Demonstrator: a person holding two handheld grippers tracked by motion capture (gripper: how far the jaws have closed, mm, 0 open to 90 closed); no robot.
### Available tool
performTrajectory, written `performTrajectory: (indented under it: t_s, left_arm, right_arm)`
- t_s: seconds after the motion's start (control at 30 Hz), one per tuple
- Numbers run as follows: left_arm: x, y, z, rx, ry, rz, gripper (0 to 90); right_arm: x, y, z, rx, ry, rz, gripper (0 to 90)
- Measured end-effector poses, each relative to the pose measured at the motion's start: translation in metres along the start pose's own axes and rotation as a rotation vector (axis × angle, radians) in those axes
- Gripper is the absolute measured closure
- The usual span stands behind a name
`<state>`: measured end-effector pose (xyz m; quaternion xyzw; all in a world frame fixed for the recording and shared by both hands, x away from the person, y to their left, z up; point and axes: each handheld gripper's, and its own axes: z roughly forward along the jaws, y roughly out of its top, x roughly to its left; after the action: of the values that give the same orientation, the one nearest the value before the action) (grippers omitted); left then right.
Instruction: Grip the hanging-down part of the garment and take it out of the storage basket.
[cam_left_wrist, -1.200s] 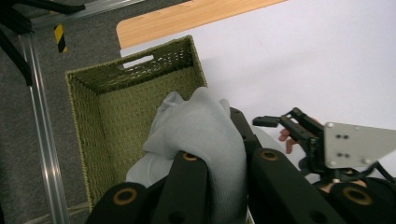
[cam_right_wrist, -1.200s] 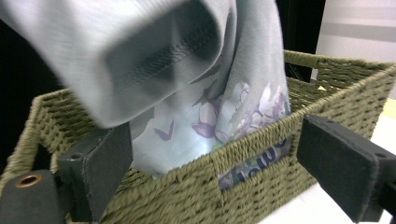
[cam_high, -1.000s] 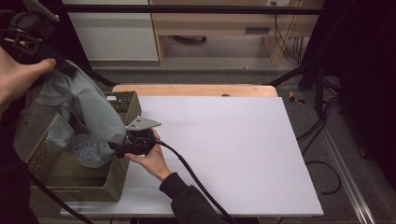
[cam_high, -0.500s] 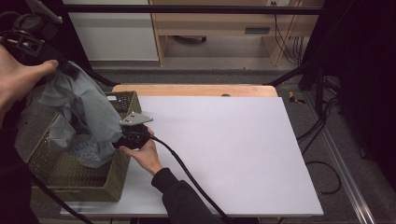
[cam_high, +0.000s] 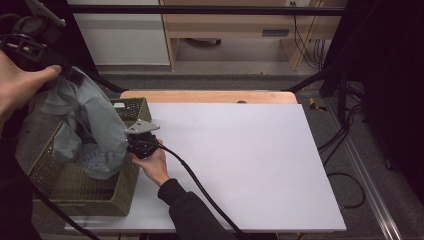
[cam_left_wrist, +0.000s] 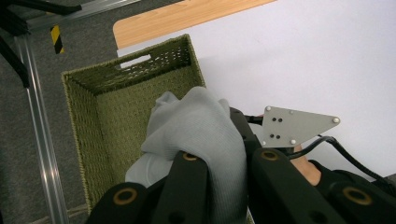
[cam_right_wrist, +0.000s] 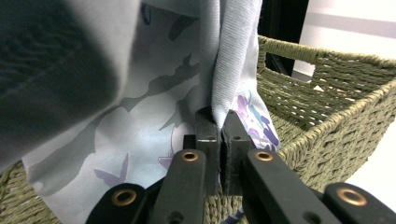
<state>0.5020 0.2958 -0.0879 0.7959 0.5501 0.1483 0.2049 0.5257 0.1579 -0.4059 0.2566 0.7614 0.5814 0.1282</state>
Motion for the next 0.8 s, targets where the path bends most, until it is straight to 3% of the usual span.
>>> performTrajectory:
  t_s: [0.37, 0.77, 0.8]
  left_arm:
    - [0.002, -0.001, -0.003, -0.005, 0.01, -0.012, 86.0]
    - [0.006, -0.005, -0.007, -0.018, 0.01, -0.021, 86.0]
    - [0.006, -0.005, -0.008, -0.024, 0.009, -0.026, 86.0]
  right_arm:
    - [-0.001, 0.007, -0.02, -0.008, 0.062, -0.015, 89.4]
    - [-0.011, 0.026, -0.081, -0.095, 0.085, -0.049, 89.6]
    - [-0.017, 0.03, -0.095, -0.107, 0.08, -0.061, 89.6]
